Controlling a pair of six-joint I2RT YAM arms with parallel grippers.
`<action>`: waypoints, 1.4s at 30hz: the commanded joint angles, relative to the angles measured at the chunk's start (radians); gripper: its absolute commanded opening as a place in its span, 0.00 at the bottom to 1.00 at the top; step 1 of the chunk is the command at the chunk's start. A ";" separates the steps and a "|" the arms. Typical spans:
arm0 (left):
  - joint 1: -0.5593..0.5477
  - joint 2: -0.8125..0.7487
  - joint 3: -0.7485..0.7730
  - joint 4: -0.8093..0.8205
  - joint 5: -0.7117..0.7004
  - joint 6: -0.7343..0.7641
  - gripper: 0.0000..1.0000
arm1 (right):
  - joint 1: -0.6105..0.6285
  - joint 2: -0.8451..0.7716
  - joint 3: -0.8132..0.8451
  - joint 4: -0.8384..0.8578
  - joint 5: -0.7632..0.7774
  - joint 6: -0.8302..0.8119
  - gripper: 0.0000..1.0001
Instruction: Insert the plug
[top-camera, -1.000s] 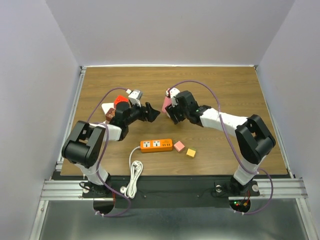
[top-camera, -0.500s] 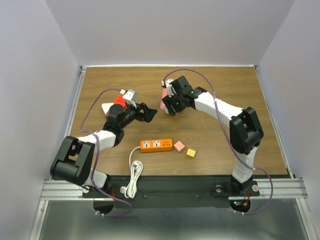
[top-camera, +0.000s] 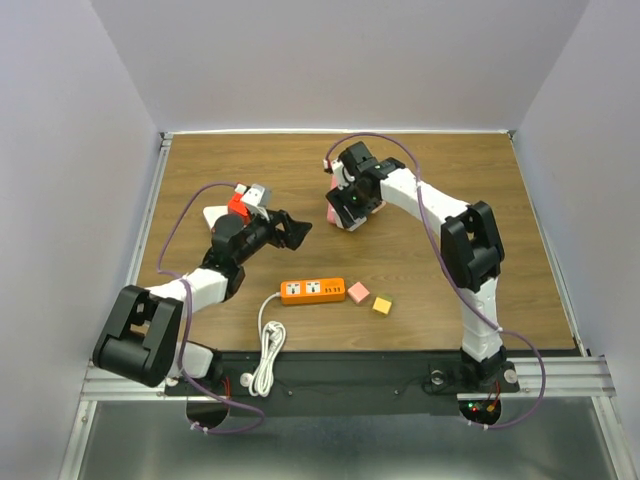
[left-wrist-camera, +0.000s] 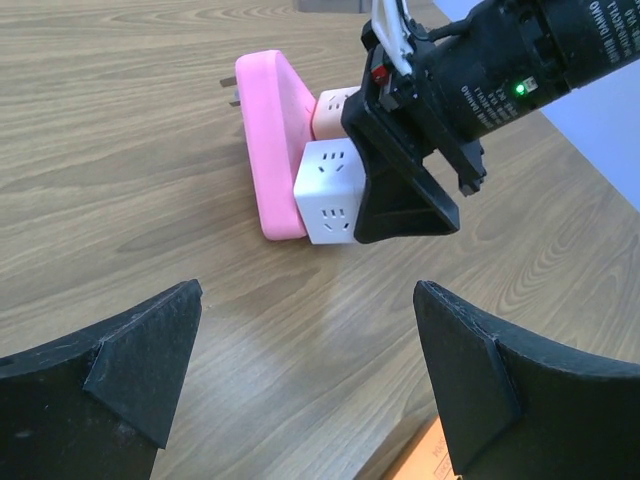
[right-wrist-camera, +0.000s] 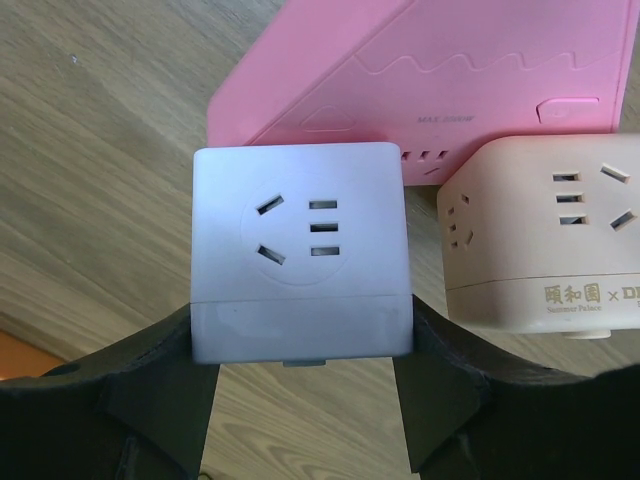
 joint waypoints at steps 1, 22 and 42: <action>-0.004 -0.047 -0.029 0.028 -0.021 0.017 0.99 | -0.009 -0.027 0.072 -0.003 -0.005 -0.020 0.60; -0.164 -0.143 -0.106 -0.028 -0.248 0.051 0.99 | -0.009 -0.418 -0.325 0.374 -0.021 0.087 1.00; -0.600 -0.376 -0.284 -0.205 -0.892 -0.260 0.99 | 0.036 -0.715 -1.163 1.151 -0.627 -0.039 0.99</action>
